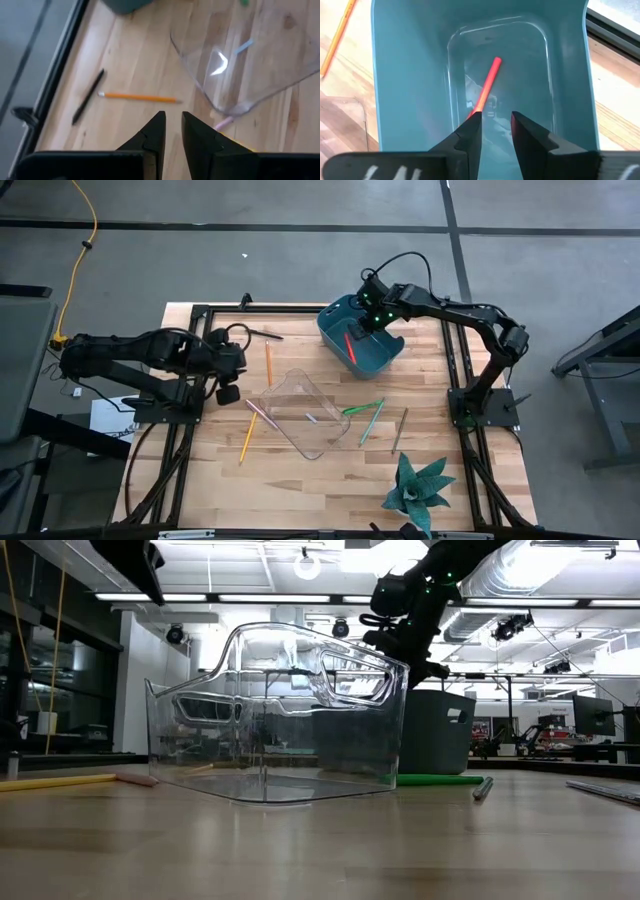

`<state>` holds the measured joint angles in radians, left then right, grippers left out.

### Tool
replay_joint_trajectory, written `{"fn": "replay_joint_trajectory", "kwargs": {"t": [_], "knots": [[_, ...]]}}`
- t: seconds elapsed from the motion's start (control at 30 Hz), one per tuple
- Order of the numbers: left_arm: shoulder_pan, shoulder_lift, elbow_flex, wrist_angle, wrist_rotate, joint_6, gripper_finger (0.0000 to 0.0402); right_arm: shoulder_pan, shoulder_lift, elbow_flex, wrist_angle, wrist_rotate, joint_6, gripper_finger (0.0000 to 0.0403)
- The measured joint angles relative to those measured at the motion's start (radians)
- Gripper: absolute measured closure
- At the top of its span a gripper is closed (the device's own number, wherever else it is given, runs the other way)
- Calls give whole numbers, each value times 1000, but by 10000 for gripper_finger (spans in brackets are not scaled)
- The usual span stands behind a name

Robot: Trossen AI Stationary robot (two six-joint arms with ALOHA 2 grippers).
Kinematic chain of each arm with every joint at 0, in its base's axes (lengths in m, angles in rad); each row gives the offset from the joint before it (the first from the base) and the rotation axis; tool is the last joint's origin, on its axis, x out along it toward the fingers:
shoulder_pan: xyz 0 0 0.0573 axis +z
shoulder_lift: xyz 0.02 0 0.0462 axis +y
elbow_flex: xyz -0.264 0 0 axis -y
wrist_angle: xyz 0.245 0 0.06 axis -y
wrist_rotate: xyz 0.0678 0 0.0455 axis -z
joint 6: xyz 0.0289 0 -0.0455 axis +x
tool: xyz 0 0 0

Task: Sort pens & pencils
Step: Adjust the transparent bin

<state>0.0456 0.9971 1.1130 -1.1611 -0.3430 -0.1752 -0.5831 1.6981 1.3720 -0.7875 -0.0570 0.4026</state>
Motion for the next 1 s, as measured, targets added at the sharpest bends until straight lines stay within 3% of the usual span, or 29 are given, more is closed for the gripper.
{"fn": "replay_joint_trajectory", "kwargs": {"t": [0.2, 0.4, 0.63, 0.73, 0.87, 1.0], "knots": [[0, -72, 0, 92, -13, 81, 351, 7, -3, 4, 24, -5, 8, 306], [3, -220, 1, 114, -58, 98, 351, 32, -4, 59, 34, -18, 7, 306], [138, -353, 1, 118, -61, 206, 351, 95, -3, 193, 32, -26, -21, 306], [229, -363, 2, 121, 7, 292, 351, 130, -3, 264, 27, -26, -37, 306], [358, -328, 2, 117, 180, 435, 351, 178, -3, 354, 27, -26, -37, 306], [502, -267, 1, 75, 268, 564, 351, 233, -3, 426, 3, 6, -38, 306]]}}
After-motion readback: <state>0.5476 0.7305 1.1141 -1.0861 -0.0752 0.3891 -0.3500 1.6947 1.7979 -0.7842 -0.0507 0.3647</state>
